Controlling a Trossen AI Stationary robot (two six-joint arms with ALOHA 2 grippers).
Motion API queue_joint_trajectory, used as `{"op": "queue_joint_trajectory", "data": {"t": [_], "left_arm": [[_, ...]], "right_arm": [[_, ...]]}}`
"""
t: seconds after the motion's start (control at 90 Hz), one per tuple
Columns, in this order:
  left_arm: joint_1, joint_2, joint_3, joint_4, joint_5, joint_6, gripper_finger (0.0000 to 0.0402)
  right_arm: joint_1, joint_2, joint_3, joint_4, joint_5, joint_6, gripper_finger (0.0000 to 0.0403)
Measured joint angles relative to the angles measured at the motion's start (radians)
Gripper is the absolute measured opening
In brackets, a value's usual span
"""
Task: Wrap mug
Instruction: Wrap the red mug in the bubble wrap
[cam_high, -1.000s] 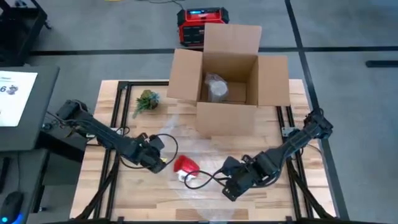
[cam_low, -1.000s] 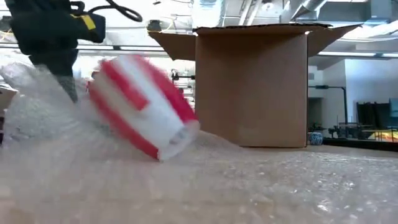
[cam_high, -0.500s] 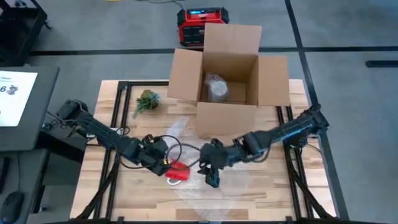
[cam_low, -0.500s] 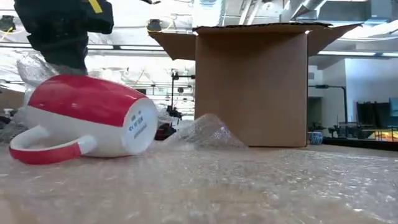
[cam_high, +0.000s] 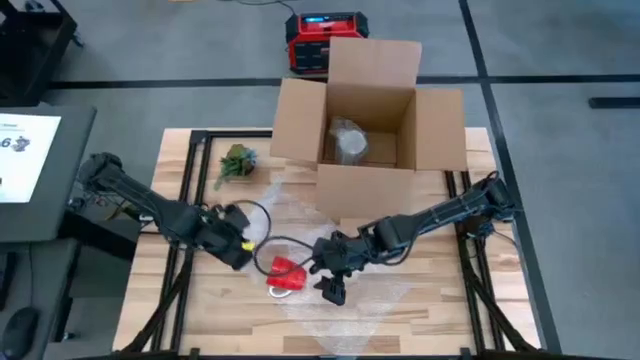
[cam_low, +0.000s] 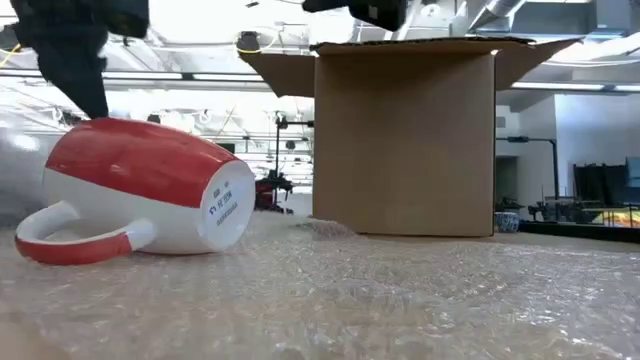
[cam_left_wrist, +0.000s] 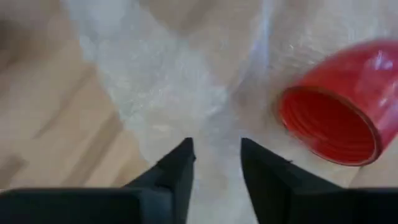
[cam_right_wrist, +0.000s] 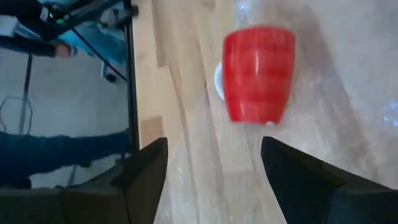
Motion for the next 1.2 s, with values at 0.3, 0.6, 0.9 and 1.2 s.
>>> {"op": "queue_joint_trajectory", "data": {"t": [0.3,0.6,0.9,1.2], "left_arm": [[-0.085,-0.124,-0.031,0.324,0.131,0.054,0.0151],[-0.151,0.12,-0.143,0.595,0.089,-0.106,0.015],[-0.125,0.354,-0.142,0.857,0.077,-0.064,0.0144],[-0.048,0.388,-0.057,0.923,0.086,0.061,0.0012]], "right_arm": [[0.071,-0.002,0.001,-0.09,0.003,0.042,0.0239],[0.161,-0.022,0.0,-0.256,0.005,0.161,0.0239],[0.242,-0.06,0.001,-0.292,0.044,0.269,0.0239],[0.298,-0.122,0.001,-0.345,0.092,0.403,0.0239]]}}
